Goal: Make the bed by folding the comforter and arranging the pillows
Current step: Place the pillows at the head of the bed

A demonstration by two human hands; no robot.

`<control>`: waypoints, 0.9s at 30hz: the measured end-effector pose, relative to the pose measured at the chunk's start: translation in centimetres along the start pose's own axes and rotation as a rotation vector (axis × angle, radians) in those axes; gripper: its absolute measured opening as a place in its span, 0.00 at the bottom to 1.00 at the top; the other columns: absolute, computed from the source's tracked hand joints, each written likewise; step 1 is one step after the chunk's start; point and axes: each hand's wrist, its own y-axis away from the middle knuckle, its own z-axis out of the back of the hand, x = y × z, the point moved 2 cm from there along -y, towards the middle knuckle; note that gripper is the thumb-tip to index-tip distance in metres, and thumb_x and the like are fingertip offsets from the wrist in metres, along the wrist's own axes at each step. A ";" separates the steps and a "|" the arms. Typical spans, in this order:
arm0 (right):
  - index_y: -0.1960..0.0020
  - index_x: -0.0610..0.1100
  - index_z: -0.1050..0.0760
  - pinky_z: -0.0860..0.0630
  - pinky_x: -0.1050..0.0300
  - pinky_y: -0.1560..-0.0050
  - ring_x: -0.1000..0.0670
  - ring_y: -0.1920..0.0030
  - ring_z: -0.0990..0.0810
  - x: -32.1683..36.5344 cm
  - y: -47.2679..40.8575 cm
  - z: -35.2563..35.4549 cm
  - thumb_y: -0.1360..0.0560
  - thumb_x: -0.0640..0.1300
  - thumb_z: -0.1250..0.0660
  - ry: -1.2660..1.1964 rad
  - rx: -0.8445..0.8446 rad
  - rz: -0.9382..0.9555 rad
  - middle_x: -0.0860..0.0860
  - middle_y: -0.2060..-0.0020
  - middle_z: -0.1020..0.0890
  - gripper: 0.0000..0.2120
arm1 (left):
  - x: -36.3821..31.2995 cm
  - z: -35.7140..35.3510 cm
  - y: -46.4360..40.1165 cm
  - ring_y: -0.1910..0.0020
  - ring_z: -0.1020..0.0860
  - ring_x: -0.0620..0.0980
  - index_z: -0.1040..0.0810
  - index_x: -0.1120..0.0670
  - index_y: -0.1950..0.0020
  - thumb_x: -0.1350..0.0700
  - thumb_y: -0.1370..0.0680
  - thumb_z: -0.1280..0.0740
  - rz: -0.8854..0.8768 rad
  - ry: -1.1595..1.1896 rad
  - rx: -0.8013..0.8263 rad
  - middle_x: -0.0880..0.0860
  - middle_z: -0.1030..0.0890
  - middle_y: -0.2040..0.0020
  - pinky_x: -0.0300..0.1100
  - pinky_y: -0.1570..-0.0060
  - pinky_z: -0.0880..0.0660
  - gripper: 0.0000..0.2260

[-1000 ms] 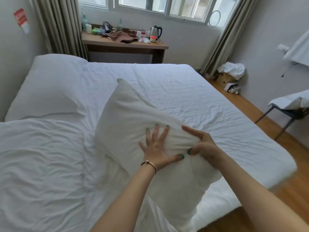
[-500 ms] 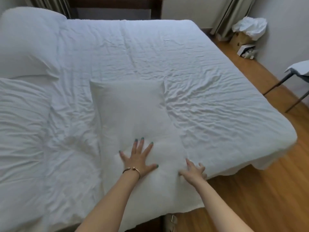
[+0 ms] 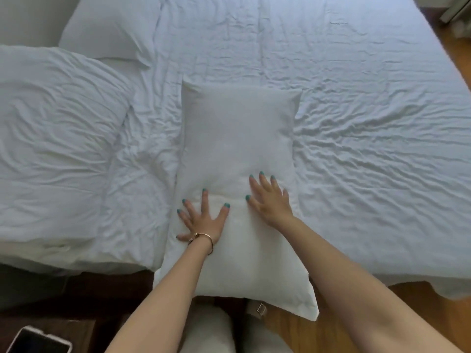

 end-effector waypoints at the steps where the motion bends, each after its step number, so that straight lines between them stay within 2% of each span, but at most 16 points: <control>1: 0.22 0.59 0.54 0.55 0.37 0.26 0.48 0.22 0.60 0.0 -0.7 0.1 0.18 0.59 0.50 0.003 -0.001 0.006 0.56 0.21 0.56 0.27 | -0.6 0.3 -0.6 0.24 0.68 0.56 0.63 0.26 0.29 0.24 0.30 0.46 0.032 0.050 -0.006 0.47 0.69 0.23 0.75 0.34 0.57 0.36; 3: 0.22 0.60 0.56 0.56 0.37 0.26 0.48 0.22 0.60 -0.1 -2.3 0.4 0.18 0.60 0.52 -0.001 -0.018 0.002 0.56 0.21 0.57 0.27 | -1.9 0.9 -2.2 0.24 0.65 0.58 0.62 0.27 0.28 0.25 0.30 0.46 0.029 0.038 -0.028 0.47 0.67 0.22 0.75 0.34 0.57 0.36; 7: 0.24 0.65 0.59 0.56 0.33 0.27 0.48 0.22 0.63 -0.2 -7.4 1.5 0.19 0.62 0.54 -0.041 -0.029 -0.059 0.58 0.22 0.60 0.27 | -5.8 2.5 -7.1 0.23 0.63 0.56 0.62 0.27 0.28 0.24 0.29 0.50 -0.141 -0.130 -0.100 0.44 0.64 0.22 0.74 0.34 0.56 0.34; 11: 0.28 0.72 0.66 0.57 0.29 0.29 0.48 0.23 0.65 -0.9 -13.4 1.9 0.24 0.70 0.56 -0.063 -0.099 -0.141 0.61 0.23 0.63 0.29 | -10.2 3.7 -14.1 0.23 0.62 0.59 0.65 0.27 0.30 0.21 0.33 0.50 -0.194 -0.173 -0.124 0.47 0.65 0.22 0.74 0.34 0.57 0.37; 13: 0.29 0.74 0.65 0.57 0.29 0.30 0.48 0.23 0.63 -1.5 -16.5 2.7 0.29 0.76 0.56 -0.104 -0.165 -0.174 0.61 0.23 0.62 0.32 | -11.7 4.3 -17.6 0.23 0.62 0.60 0.67 0.26 0.31 0.20 0.36 0.49 -0.193 -0.134 -0.145 0.48 0.66 0.22 0.73 0.34 0.57 0.40; 15: 0.29 0.74 0.62 0.56 0.30 0.30 0.48 0.22 0.59 -2.4 -18.5 3.4 0.34 0.80 0.53 -0.199 -0.223 -0.253 0.61 0.22 0.57 0.37 | -11.9 4.9 -20.2 0.23 0.61 0.58 0.67 0.26 0.31 0.18 0.39 0.48 -0.203 -0.066 -0.140 0.47 0.65 0.22 0.72 0.34 0.56 0.43; 17: 0.29 0.73 0.60 0.53 0.30 0.29 0.46 0.22 0.51 -3.9 -18.4 3.2 0.38 0.83 0.52 -0.349 -0.271 -0.416 0.57 0.22 0.51 0.41 | -10.8 5.2 -21.3 0.22 0.59 0.54 0.65 0.25 0.31 0.17 0.42 0.47 -0.229 0.002 -0.143 0.45 0.61 0.21 0.70 0.33 0.53 0.45; 19: 0.29 0.74 0.62 0.47 0.31 0.29 0.42 0.26 0.38 -6.0 -15.4 1.3 0.38 0.83 0.51 -0.458 -0.217 -0.546 0.50 0.23 0.42 0.42 | -8.3 5.2 -20.6 0.22 0.53 0.52 0.62 0.27 0.30 0.17 0.44 0.45 -0.203 0.048 -0.164 0.47 0.54 0.21 0.65 0.31 0.47 0.48; 21: 0.31 0.76 0.65 0.37 0.36 0.32 0.41 0.30 0.32 -7.3 -10.8 -0.6 0.36 0.81 0.48 -0.531 -0.093 -0.586 0.49 0.25 0.37 0.40 | -5.0 5.1 -19.0 0.24 0.43 0.55 0.58 0.30 0.27 0.17 0.46 0.40 -0.094 0.136 -0.143 0.52 0.44 0.22 0.59 0.30 0.40 0.52; 23: 0.34 0.80 0.67 0.33 0.46 0.37 0.43 0.28 0.33 -7.2 -7.4 -1.0 0.36 0.80 0.45 -0.642 -0.050 -0.541 0.57 0.24 0.40 0.39 | -2.2 5.2 -17.0 0.27 0.37 0.56 0.54 0.33 0.26 0.19 0.49 0.35 0.010 0.289 -0.037 0.53 0.39 0.25 0.54 0.29 0.37 0.57; 24: 0.34 0.81 0.67 0.34 0.52 0.38 0.47 0.26 0.36 -6.5 -6.4 -0.7 0.38 0.81 0.44 -0.708 -0.055 -0.488 0.65 0.25 0.43 0.41 | -1.3 5.3 -15.9 0.27 0.36 0.55 0.54 0.34 0.25 0.20 0.50 0.34 0.031 0.382 0.022 0.49 0.39 0.24 0.50 0.29 0.37 0.59; 26: 0.34 0.80 0.65 0.40 0.61 0.37 0.66 0.28 0.41 -5.0 -5.6 0.6 0.42 0.83 0.42 -0.802 -0.098 -0.340 0.83 0.35 0.50 0.46 | -0.9 5.8 -14.0 0.28 0.36 0.48 0.55 0.33 0.25 0.21 0.52 0.31 -0.019 0.523 0.097 0.40 0.39 0.28 0.43 0.32 0.37 0.60; 27: 0.33 0.79 0.64 0.41 0.64 0.37 0.74 0.32 0.42 -4.1 -5.3 1.4 0.42 0.82 0.39 -0.816 -0.116 -0.275 0.86 0.38 0.50 0.47 | -1.2 6.2 -13.1 0.29 0.36 0.45 0.56 0.30 0.26 0.22 0.52 0.31 -0.079 0.544 0.110 0.39 0.39 0.30 0.42 0.32 0.37 0.60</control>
